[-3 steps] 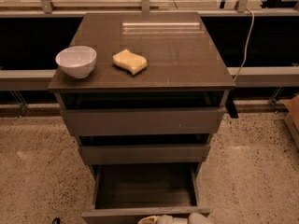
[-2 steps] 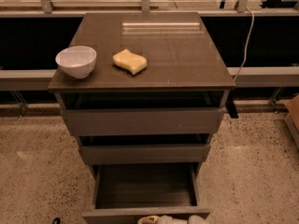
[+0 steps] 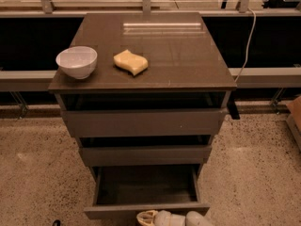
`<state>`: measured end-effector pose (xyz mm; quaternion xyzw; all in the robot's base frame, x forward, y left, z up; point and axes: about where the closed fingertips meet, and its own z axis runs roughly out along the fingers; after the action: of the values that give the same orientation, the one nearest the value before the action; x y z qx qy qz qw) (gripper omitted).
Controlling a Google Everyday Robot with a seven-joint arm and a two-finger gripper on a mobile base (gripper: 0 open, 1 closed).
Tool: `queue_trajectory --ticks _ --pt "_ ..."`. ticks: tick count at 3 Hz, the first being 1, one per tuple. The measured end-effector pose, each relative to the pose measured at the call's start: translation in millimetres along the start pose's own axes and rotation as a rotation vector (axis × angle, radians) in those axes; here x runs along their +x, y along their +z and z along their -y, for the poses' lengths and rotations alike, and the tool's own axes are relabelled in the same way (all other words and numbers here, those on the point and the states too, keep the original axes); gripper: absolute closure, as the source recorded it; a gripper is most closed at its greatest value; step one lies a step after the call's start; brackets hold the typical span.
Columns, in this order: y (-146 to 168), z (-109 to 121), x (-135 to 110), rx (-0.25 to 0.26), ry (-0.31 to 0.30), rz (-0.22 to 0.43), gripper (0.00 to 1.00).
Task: Close bottom drawer
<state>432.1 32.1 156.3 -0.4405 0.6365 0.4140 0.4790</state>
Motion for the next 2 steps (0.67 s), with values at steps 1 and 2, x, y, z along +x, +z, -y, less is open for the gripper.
queue_trajectory --ticks 1,2 --pt "16.2 20.0 -9.7 -0.017 -0.017 0.006 1.00" --pt "32.6 42.9 -20.9 -0.038 -0.032 0.017 1.00"
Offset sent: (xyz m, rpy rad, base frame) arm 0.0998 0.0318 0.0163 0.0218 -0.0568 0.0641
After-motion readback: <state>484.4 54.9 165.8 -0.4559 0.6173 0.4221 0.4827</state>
